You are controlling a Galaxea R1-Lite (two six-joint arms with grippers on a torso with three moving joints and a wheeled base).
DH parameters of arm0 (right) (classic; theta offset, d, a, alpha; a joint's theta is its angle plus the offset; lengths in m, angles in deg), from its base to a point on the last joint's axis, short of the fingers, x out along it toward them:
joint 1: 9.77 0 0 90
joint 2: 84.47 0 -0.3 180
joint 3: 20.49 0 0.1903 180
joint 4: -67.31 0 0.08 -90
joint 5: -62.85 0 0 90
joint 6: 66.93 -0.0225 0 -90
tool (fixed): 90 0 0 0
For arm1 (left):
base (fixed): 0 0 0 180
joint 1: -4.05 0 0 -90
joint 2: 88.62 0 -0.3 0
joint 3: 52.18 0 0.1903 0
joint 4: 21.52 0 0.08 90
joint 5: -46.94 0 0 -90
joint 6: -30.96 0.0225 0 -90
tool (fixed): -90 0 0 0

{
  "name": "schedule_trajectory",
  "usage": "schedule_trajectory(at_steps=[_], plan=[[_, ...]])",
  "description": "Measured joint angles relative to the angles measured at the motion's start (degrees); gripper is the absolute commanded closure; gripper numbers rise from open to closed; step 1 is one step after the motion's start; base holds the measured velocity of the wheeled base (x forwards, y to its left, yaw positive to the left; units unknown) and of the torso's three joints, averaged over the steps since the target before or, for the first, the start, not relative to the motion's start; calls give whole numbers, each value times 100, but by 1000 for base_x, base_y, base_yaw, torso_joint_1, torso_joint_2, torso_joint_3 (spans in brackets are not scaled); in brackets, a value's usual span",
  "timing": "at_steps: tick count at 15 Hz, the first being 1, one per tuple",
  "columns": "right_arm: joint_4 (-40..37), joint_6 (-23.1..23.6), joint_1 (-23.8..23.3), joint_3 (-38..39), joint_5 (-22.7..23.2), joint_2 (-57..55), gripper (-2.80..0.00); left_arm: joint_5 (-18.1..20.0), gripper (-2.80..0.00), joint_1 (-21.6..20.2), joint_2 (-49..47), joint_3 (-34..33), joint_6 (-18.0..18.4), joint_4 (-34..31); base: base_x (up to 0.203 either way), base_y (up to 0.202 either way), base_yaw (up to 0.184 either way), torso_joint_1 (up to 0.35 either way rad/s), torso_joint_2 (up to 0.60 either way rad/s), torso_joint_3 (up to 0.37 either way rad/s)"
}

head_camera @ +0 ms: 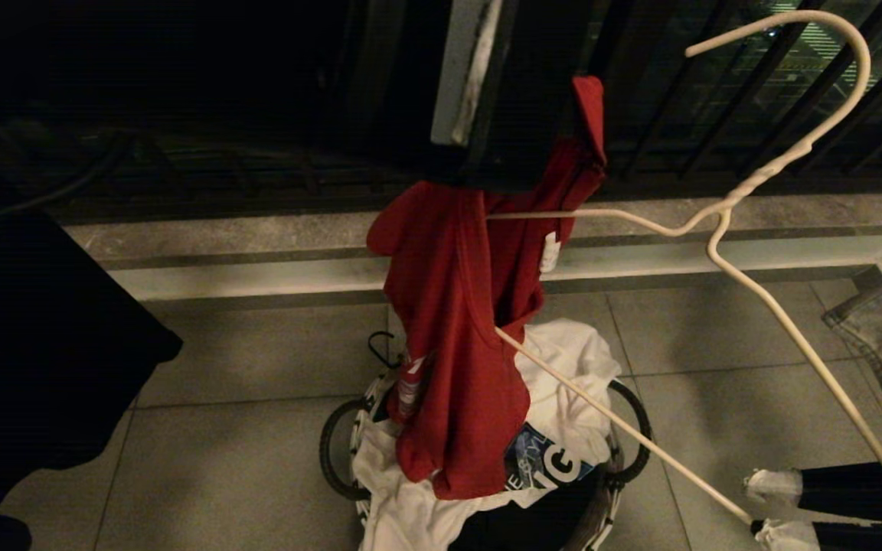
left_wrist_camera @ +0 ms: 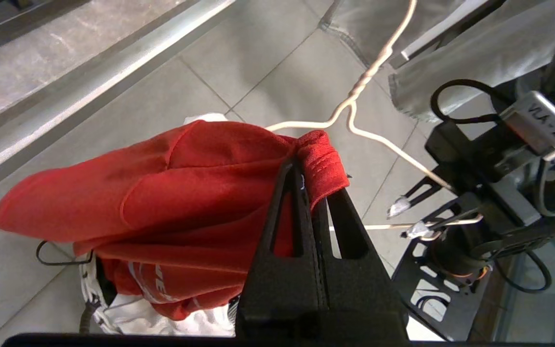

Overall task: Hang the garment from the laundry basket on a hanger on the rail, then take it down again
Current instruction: Hang the clothes on the clothes rack

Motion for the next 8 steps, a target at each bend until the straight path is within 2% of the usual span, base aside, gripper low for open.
schedule_trajectory(at_steps=[8], plan=[[5, 9, 0, 45, 6, -30, 0, 38, 0, 253, -84, 46, 24, -232, 0, 0, 0, 0, 0, 0]])
